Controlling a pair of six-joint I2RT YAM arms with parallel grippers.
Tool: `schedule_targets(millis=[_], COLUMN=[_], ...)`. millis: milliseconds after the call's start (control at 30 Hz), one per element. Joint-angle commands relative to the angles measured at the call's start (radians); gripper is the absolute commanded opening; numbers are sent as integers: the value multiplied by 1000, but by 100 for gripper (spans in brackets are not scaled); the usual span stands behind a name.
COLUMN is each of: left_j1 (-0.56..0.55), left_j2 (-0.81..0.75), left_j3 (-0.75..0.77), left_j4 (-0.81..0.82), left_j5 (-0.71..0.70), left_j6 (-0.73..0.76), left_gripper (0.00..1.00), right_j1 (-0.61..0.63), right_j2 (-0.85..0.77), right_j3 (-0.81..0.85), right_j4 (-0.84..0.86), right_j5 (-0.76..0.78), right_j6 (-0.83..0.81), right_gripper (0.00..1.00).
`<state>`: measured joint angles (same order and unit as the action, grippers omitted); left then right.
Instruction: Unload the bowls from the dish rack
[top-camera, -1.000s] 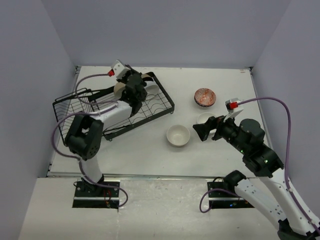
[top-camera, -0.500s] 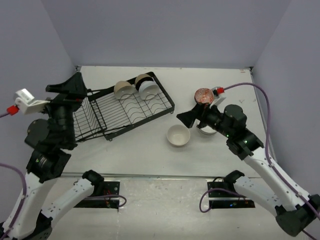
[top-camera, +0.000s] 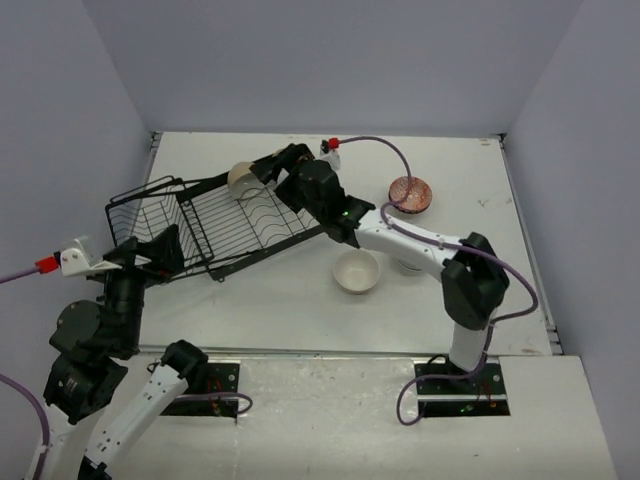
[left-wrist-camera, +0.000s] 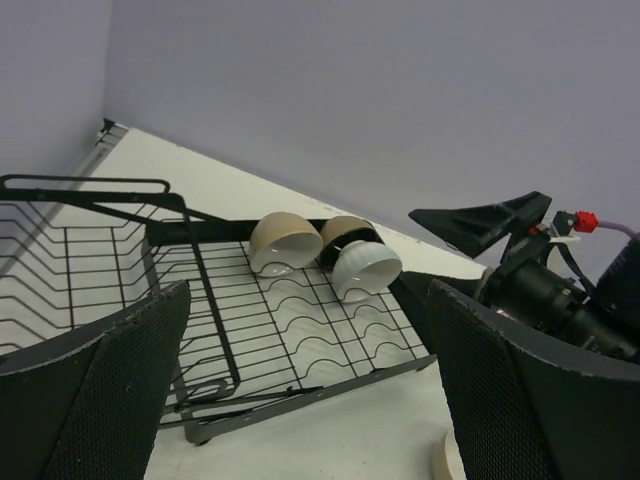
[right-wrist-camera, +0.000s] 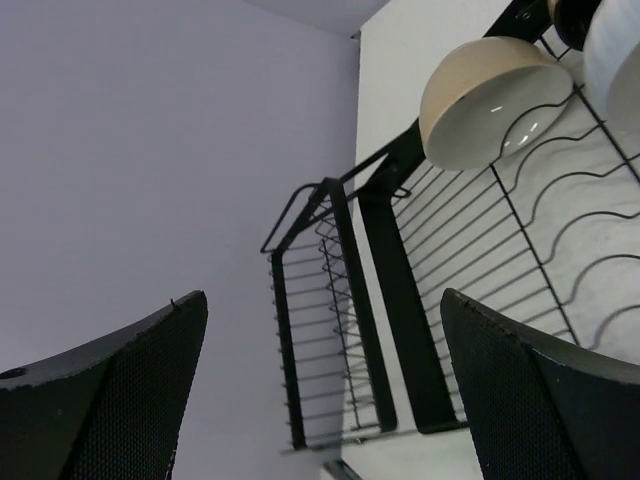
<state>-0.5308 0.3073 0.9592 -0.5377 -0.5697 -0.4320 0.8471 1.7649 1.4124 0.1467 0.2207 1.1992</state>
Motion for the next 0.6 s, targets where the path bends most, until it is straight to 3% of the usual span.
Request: schedule_targets(millis=[0,167,333,567], left_j1=[0,-1,-1,-3], left_j2=[-86,-175,-238,-280], left_j3=[-63,-146,-197,-235], left_j4=[59,99,114,105], left_j5=[-113,-303,-334,-340], left_j6=[79,36,39,58], left_gripper=[100,100,100,100], right_j1=[17,17,18,7], right_j2=[129,381,536,714], right_j3=[160,347,468,704], right_j4=[2,13,19,-15], right_j5=[155,134,163,198], right_j6=[183,283,341,263], right_gripper=[99,99,99,96])
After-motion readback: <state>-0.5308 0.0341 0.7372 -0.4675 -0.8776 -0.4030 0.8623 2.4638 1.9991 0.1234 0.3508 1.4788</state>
